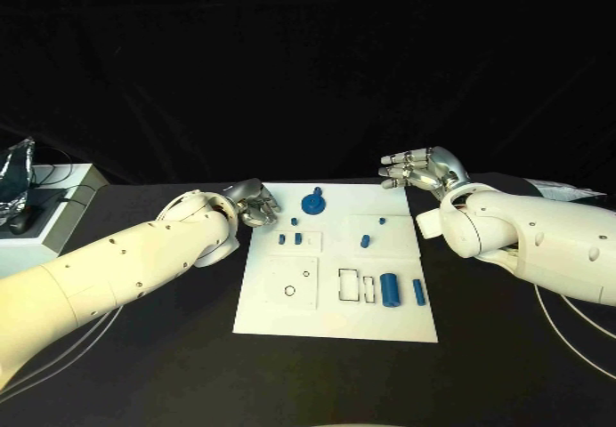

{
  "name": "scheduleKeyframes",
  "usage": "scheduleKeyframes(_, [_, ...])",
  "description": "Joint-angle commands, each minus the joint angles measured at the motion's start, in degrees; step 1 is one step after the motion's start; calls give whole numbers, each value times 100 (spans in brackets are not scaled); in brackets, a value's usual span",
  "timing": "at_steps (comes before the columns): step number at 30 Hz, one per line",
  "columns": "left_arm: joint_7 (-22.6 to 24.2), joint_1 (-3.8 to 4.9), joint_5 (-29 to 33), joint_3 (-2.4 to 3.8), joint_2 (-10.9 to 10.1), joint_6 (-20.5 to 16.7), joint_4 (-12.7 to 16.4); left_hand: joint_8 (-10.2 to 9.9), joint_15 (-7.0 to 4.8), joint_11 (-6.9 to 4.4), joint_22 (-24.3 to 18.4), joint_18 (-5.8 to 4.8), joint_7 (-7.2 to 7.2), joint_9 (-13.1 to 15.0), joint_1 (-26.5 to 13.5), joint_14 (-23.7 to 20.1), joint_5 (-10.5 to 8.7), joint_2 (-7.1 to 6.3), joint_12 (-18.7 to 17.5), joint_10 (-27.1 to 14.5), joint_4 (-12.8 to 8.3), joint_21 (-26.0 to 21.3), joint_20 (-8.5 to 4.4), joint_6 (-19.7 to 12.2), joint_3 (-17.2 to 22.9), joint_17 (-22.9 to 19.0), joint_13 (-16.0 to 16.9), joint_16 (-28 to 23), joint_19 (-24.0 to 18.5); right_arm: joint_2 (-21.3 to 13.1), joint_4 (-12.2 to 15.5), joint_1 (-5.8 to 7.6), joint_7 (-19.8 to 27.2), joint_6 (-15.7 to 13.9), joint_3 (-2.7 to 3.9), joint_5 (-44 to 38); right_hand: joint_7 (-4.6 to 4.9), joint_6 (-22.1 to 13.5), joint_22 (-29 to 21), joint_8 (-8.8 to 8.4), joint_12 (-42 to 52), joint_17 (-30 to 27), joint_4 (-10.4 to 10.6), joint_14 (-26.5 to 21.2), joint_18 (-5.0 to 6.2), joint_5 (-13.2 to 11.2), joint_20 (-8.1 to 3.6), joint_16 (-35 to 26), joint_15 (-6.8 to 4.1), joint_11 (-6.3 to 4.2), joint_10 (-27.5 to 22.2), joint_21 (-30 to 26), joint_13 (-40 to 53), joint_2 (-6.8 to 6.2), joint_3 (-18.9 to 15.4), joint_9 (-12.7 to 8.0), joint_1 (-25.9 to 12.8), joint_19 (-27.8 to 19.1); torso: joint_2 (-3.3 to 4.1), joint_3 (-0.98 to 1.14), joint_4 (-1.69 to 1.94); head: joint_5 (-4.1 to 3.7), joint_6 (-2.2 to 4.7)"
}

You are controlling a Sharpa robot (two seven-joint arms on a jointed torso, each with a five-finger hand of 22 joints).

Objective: Assemble the parts on the task board

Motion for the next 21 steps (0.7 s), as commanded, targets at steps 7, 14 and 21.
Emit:
scheduleKeyframes(7, [745, 7, 2544, 158, -313, -89, -59, 53, 152, 165, -534, -153, -27, 11, -377, -364, 1, -65, 206, -597, 460, -809, 175, -134, -729, -401, -13, -680, -236, -155, -33, -8, -563, 731, 0, -2186, -200, 420, 513, -14, -70, 560, -65, 1331, 21, -1064, -604, 779, -501, -344, 776, 973, 5, 20, -104, -4, 151, 1037, -20, -7, -3, -47, 70])
scheduleKeyframes(14, [1704, -108, 4903, 180, -764, -98, 251, 106, 73, 43, -1001, -158, -123, 11, -446, 10, 8, 65, 353, -350, 784, -1211, 135, 199, -1331, -544, -35, -941, 190, -285, 27, -55, -928, 740, -4, -3845, -232, 485, 1283, -23, -75, 1906, -118, 1261, 119, -961, -919, 3199, -688, -400, 820, 2114, 6, -19, -140, -6, 227, 1451, -64, -40, -19, -122, 109])
scheduleKeyframes(21, [2528, -474, 6046, 245, -1303, 107, 944, 46, -12, -66, -955, -164, -143, 10, -288, 181, 9, 248, 509, -92, 855, -1124, 32, 291, -1889, -220, 7, -755, 463, -396, 236, -132, -1744, 623, -8, -5460, -230, 501, 1731, -22, -69, 2624, -84, 1100, 274, -1252, -874, 4151, -621, -297, 408, 2629, 0, -145, 185, -5, 23, 1465, -129, -75, 14, -335, 214])
